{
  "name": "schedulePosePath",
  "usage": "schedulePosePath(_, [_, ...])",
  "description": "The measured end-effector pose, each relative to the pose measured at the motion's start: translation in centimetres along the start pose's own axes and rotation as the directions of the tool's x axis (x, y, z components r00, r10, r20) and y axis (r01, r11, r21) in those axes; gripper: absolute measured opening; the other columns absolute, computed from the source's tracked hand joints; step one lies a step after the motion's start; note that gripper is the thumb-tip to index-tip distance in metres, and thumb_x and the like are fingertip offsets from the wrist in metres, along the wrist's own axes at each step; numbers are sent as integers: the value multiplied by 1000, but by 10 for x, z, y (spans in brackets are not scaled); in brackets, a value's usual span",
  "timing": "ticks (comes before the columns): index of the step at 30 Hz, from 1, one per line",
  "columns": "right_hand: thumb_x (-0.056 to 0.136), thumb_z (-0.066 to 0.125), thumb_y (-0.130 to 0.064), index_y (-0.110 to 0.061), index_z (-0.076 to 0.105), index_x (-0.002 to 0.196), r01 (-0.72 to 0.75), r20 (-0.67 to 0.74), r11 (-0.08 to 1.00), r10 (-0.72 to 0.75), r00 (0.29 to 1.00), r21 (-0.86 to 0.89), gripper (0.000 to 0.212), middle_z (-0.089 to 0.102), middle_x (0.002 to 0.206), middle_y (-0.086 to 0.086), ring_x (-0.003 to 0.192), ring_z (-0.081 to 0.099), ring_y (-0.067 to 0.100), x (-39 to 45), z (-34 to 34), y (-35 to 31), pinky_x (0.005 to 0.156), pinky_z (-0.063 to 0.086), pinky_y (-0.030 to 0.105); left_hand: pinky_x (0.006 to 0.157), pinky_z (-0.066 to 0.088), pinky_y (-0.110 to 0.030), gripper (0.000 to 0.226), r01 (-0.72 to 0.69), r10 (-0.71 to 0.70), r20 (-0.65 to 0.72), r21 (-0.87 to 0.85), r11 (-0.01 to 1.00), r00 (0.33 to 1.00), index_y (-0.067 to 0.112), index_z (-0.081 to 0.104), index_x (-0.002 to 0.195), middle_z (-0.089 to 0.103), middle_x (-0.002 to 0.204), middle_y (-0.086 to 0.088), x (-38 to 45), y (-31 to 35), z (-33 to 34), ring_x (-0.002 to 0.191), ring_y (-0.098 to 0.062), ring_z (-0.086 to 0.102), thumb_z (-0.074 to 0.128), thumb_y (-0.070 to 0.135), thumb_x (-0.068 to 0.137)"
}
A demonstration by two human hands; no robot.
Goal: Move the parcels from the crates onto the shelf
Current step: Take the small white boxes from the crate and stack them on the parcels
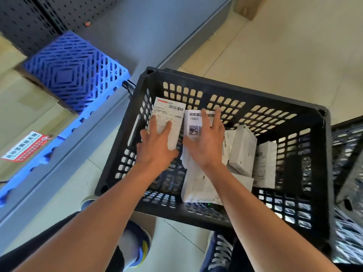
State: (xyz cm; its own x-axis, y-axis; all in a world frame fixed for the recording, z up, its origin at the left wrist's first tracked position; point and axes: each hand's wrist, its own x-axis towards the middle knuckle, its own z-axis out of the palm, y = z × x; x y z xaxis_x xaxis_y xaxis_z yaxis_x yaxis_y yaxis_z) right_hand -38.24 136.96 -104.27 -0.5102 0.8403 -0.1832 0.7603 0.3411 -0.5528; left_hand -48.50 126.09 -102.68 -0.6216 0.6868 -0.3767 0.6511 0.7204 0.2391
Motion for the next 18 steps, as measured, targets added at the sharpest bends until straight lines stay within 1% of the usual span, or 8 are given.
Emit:
schedulePosePath(2, [85, 79, -40, -31, 17, 161, 24, -28, 1000, -24, 999, 1, 99, -15, 169, -1, 155, -3, 34, -6, -13, -4, 125, 13, 52, 100, 48, -55, 89, -3, 4, -20, 13, 1000, 1000, 36, 14, 158, -9, 166, 0, -10, 4, -12, 140, -37, 23, 68, 46, 88])
schedulePosePath(5, [86, 76, -44, -31, 16, 162, 82, -57, 997, -82, 995, 7, 98, -14, 169, 2, 155, 0, 38, -17, -37, -15, 124, 14, 52, 99, 49, -54, 89, -18, 21, -88, 28, 999, 996, 36, 13, 158, -8, 166, -2, -31, 7, -30, 142, -37, 23, 68, 50, 89])
schedulePosePath(9, [86, 77, -43, -32, 15, 162, 83, -86, 995, -78, 993, 57, 98, -12, 170, -1, 155, -1, 36, -33, -64, -30, 125, 17, 54, 104, 48, -57, 89, -24, 32, -161, 47, 999, 986, 38, 11, 157, -8, 166, -1, -57, 8, -50, 143, -37, 24, 66, 56, 89])
schedulePosePath(13, [86, 76, -41, -33, 15, 162, 130, -118, 988, -120, 986, 86, 97, -11, 170, -2, 154, 0, 36, -50, -94, -45, 120, 28, 58, 106, 45, -55, 88, -42, 57, -238, 67, 997, 970, 39, 10, 157, -10, 166, 0, -80, 12, -88, 145, -37, 23, 63, 59, 89])
schedulePosePath(15, [87, 75, -43, -33, 16, 161, 148, -132, 986, -138, 982, 76, 95, -9, 170, -3, 154, 1, 36, -59, -108, -55, 119, 31, 58, 105, 45, -54, 88, -35, 57, -258, 88, 995, 964, 39, 11, 157, -12, 166, 0, -92, 13, -105, 145, -37, 22, 63, 58, 89])
schedulePosePath(18, [85, 73, -47, -35, 19, 160, 192, -170, 980, -181, 969, 50, 93, -6, 170, -5, 152, 7, 32, -74, -127, -67, 112, 42, 56, 105, 47, -54, 88, -24, 48, -275, 93, 995, 960, 40, 11, 157, -15, 166, 0, -111, 14, -123, 145, -38, 21, 62, 58, 89])
